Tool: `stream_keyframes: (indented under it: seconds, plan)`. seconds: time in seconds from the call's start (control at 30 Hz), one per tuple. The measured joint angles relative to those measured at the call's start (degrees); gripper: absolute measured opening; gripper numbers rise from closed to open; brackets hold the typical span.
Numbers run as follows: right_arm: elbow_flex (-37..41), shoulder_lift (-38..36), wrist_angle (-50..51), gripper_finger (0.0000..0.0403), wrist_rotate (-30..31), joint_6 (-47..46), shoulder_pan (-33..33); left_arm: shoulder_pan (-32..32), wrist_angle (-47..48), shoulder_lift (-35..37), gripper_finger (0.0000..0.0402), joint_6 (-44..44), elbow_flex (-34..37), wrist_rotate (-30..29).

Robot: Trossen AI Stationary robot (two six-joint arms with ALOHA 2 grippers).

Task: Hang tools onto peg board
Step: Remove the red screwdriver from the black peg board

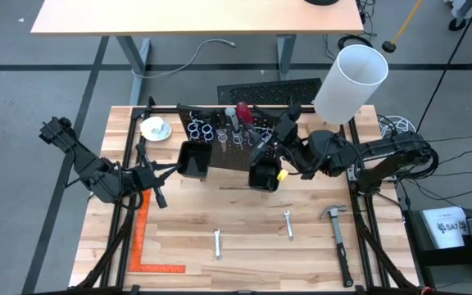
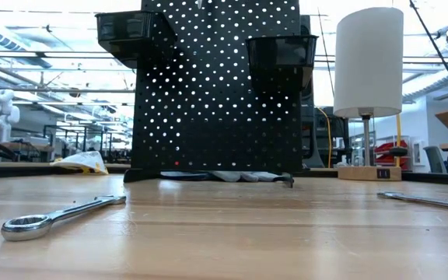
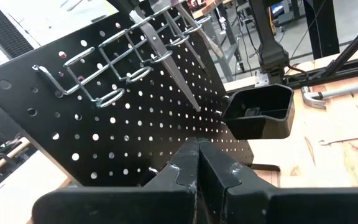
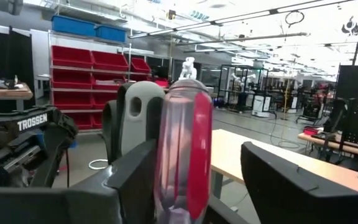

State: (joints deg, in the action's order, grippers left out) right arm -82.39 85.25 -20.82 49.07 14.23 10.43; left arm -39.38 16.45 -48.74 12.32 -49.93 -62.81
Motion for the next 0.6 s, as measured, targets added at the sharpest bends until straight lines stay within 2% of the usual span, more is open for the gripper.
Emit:
stream_keyframes:
  seconds: [0.23, 0.33, 0.6]
  plan:
    - [0.0, 0.0, 0.5, 0.0163, -0.1, -0.1, 0.1, 0.0, 0.0, 0.0, 0.0009, 0.0, 0.0, 0.0]
    - [0.0, -0.1, 3.1, 0.0145, -2.2, -0.4, 0.6, 0.0, 0.0, 0.0, 0.0009, 0.0, 0.0, 0.0]
    - [-0.1, -0.2, 6.4, 0.0169, -3.0, -3.7, 0.1, 0.0, 0.0, 0.0, 0.0009, 0.0, 0.0, 0.0]
